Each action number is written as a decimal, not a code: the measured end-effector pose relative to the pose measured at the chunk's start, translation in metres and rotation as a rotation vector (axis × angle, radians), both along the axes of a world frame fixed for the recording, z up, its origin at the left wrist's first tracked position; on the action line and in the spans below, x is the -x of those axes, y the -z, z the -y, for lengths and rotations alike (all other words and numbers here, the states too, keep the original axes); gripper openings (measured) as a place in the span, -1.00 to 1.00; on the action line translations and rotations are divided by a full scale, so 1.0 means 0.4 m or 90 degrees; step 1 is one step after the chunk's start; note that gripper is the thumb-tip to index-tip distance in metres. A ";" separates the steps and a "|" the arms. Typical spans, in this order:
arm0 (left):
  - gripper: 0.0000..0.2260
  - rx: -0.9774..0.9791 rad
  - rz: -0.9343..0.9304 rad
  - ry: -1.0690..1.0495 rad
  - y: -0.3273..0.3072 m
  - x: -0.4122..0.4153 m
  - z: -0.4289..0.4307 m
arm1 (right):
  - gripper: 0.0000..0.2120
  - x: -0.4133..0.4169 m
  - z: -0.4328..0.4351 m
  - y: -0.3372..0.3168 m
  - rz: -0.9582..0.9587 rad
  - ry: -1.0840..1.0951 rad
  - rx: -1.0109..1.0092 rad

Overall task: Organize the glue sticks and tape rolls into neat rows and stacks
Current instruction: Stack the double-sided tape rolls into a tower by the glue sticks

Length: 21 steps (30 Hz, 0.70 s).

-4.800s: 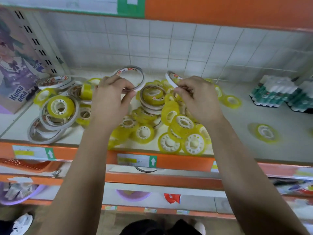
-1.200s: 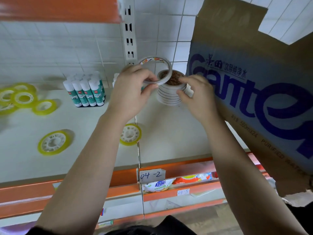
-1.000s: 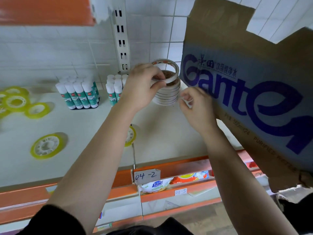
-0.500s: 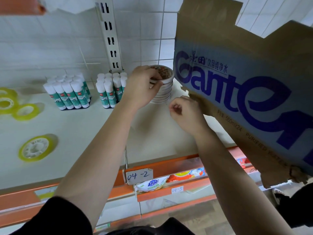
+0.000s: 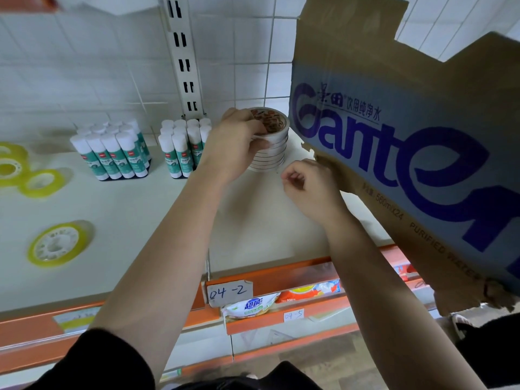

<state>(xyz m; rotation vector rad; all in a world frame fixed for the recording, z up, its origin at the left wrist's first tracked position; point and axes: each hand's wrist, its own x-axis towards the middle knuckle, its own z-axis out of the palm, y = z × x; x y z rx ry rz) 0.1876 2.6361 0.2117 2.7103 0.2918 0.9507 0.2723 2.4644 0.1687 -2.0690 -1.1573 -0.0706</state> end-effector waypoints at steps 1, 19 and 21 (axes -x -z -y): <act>-0.78 -0.006 -0.002 0.000 -0.002 0.000 -0.001 | -0.95 0.000 0.000 0.000 -0.001 0.000 0.000; -0.64 0.063 -0.040 -0.013 -0.010 -0.014 0.009 | -0.93 -0.005 0.001 0.003 -0.022 0.007 0.010; -0.65 0.073 -0.019 -0.012 -0.004 -0.012 0.007 | -0.92 -0.005 0.002 0.002 -0.025 0.005 0.013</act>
